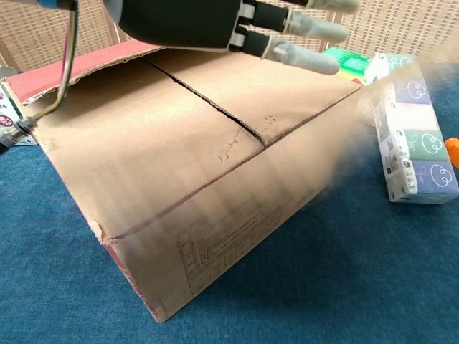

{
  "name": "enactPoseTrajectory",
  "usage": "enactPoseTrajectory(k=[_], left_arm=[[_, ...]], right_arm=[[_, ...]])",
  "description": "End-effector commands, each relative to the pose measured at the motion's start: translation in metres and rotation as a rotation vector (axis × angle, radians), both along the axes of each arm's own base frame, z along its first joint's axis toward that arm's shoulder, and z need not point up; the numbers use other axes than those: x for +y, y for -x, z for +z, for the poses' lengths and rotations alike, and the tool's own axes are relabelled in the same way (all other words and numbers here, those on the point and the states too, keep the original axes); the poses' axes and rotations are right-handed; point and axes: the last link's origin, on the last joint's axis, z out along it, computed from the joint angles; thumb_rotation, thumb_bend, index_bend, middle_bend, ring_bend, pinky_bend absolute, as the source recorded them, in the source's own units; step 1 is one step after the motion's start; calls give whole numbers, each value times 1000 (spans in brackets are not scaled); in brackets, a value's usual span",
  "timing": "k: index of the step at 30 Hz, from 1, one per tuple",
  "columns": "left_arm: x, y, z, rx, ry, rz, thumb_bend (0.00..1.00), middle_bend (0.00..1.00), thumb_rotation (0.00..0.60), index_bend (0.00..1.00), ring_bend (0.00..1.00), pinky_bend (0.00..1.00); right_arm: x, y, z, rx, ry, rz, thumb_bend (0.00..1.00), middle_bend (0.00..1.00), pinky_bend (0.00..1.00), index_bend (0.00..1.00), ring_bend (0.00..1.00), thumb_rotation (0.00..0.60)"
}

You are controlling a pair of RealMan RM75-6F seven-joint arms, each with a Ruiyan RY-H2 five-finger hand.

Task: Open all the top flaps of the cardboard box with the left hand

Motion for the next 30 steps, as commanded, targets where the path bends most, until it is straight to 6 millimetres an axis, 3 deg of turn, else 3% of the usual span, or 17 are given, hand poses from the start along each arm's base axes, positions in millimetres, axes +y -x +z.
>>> enactPoseTrajectory(k=[1,6,13,30], left_arm=[[2,1,1,11,-26,1,0,0,600,129,124,274],[6,17,7,93,-86,-9,0,0,600,128,117,262],[15,45,6,282,-242,-91,0,0,600,129,48,169],[20,57,5,476,-337,-63,0,0,600,104,0,73]], right_arm=[[0,0,0,0,-1,2,0,0,0,0,0,600],[0,0,0,1,-6,7,0,0,0,0,0,600],[1,-1,-1,5,-6,8,0,0,0,0,0,600],[1,-1,0,1,-4,8,0,0,0,0,0,600]])
